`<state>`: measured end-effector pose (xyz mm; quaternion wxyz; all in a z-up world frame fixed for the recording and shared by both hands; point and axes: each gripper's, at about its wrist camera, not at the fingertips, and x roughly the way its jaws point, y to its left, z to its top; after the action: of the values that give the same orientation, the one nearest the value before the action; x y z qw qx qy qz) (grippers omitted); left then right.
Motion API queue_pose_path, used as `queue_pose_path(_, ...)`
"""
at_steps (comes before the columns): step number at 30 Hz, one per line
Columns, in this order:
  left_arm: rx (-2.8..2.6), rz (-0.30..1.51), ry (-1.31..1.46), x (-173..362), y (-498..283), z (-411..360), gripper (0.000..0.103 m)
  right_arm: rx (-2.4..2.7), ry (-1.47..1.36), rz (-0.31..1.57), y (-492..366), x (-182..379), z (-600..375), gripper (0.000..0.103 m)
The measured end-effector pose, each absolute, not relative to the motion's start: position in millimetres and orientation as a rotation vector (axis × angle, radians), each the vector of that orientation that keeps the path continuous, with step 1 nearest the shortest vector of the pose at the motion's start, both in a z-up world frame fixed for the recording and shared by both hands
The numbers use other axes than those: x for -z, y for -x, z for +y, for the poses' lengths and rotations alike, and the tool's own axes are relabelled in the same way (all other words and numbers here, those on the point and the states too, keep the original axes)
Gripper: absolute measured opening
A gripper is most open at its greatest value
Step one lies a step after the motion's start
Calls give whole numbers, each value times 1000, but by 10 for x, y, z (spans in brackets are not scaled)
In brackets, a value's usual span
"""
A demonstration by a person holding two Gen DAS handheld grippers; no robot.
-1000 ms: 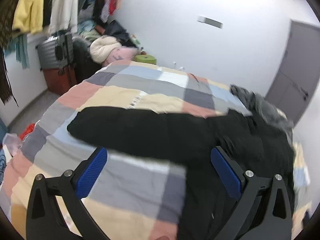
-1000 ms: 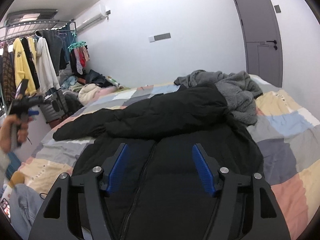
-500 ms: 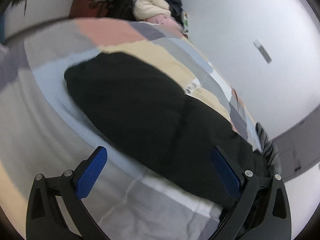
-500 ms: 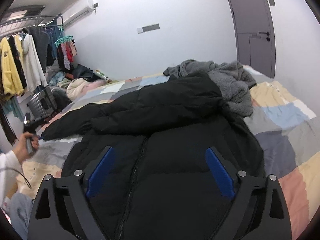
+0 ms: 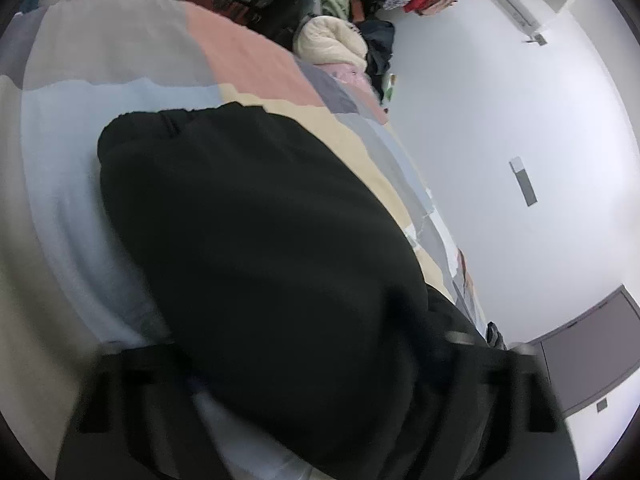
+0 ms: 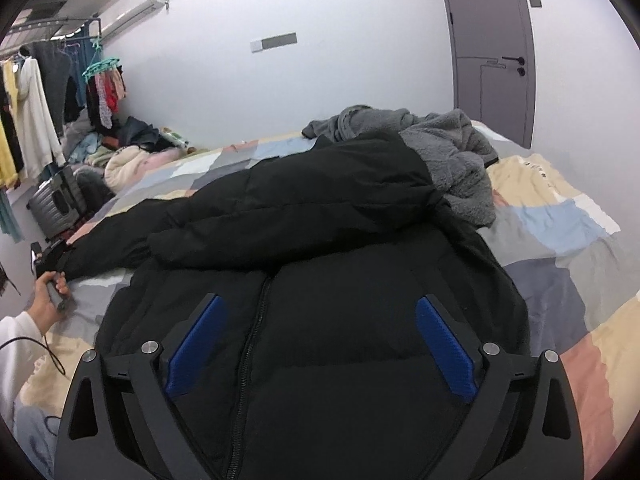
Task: Fold large clothes
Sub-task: 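Lift the sleeve with the left gripper and fold it across the body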
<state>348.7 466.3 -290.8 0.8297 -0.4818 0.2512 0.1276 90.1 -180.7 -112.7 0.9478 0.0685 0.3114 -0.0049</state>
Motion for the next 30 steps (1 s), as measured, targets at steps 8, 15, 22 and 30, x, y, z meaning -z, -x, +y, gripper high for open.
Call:
queue_pose_path(8,-316,457,884,2412,-3292,4578,12,-3,-89,647,-904,1128,-1741,99)
queue_pose_path(15,-402,448,692,1871,-3170,4369,6,-18,-64,651,-823,1100,-1768,101)
queue_pose_path(22,-392,407,474,1216,-3054,3919,6,-38,-80,612,-732,1039,-1872,101)
queue_pose_path(30,-338,388,340,641,-3049,3135,7,-42,-107,612,-693,1068,-2109,101)
